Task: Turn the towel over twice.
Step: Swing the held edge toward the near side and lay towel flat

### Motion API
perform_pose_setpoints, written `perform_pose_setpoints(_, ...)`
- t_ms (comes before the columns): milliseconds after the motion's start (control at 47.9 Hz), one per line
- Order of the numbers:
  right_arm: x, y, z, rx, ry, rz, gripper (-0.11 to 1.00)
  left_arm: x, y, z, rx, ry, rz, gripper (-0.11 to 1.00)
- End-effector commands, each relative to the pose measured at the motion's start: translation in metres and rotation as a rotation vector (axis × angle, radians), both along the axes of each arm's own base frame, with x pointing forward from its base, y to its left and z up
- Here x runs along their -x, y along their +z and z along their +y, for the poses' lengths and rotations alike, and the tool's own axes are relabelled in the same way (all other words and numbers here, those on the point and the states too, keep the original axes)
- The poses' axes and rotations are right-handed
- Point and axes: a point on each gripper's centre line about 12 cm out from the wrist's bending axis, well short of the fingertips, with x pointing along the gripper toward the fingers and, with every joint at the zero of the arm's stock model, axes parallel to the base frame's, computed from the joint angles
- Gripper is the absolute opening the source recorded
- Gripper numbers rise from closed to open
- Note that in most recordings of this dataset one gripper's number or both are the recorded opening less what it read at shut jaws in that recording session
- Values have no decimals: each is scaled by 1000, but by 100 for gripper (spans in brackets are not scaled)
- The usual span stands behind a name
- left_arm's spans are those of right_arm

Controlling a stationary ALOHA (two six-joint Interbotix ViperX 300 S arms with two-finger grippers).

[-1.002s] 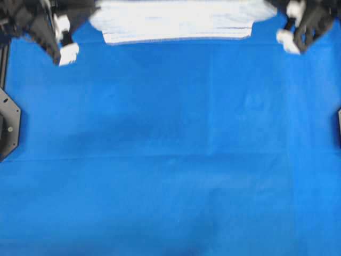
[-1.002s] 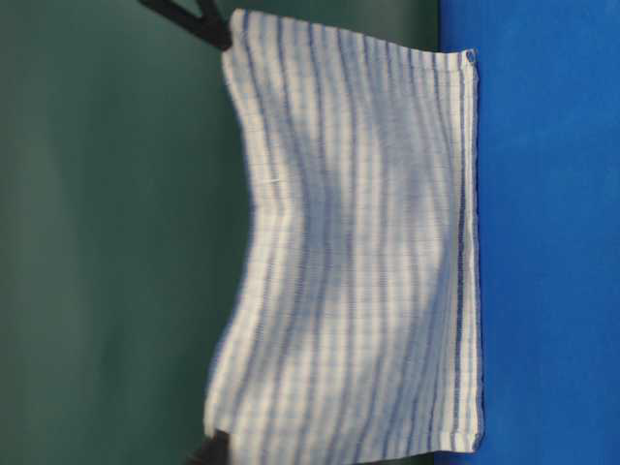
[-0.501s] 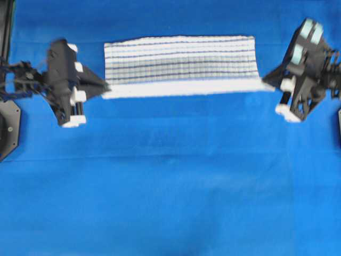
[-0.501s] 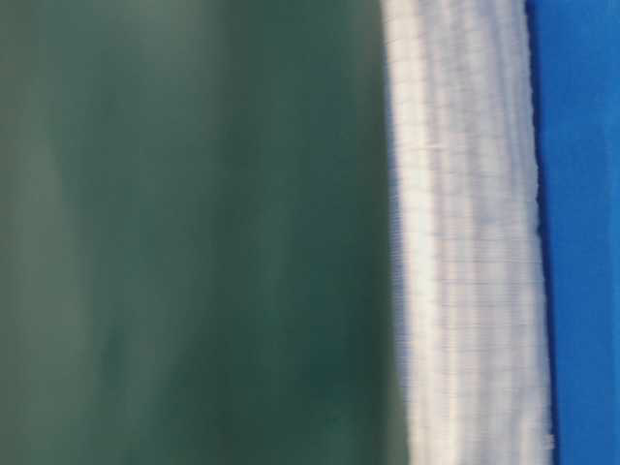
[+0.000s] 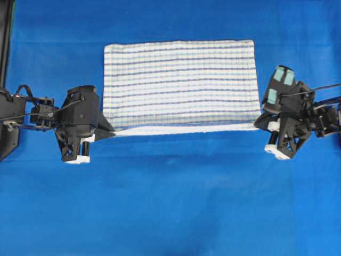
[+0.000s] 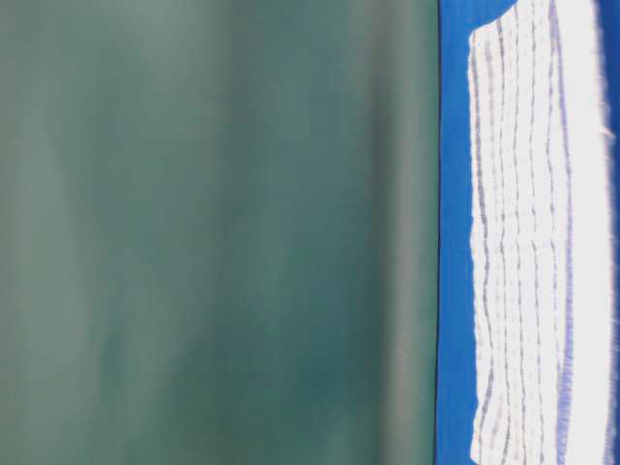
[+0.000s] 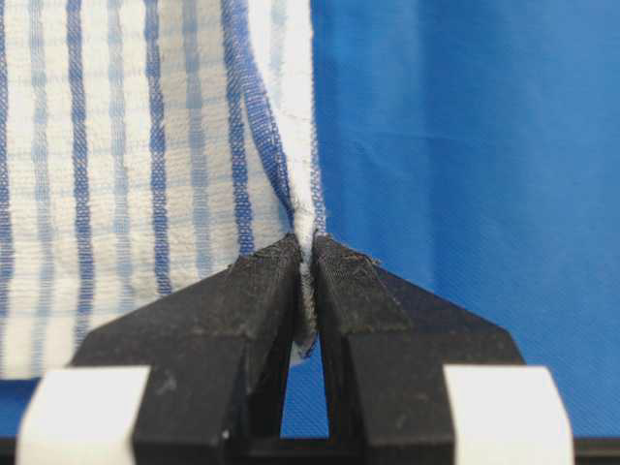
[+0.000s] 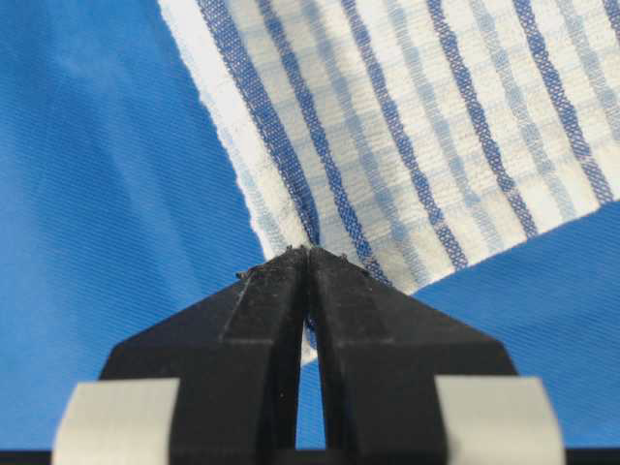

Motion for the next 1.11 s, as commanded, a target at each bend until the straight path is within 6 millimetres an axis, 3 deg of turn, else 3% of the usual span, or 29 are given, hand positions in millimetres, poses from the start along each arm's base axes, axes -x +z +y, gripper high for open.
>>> perform_pose_setpoints(0,-9,7,5,-4,16,-27,4,-4,5,-7,2,-24,-18,4)
perform_pose_setpoints(355,-19,6,24,-29,49,-23,4,-1,2,-20,1,-71,20,4)
perform_pose_setpoints(898,-25,1,25,-32,43,-5,4,-6,3,-19,-10,-76,16,5)
perform_pose_setpoints(961,-25,2,26,-31,45,-7,4,-6,2,-19,-13,-78,22,11)
perform_pose_setpoints(1086,-29,6,26,-33,45,-20,8,-4,1,-19,-16,-79,45,38)
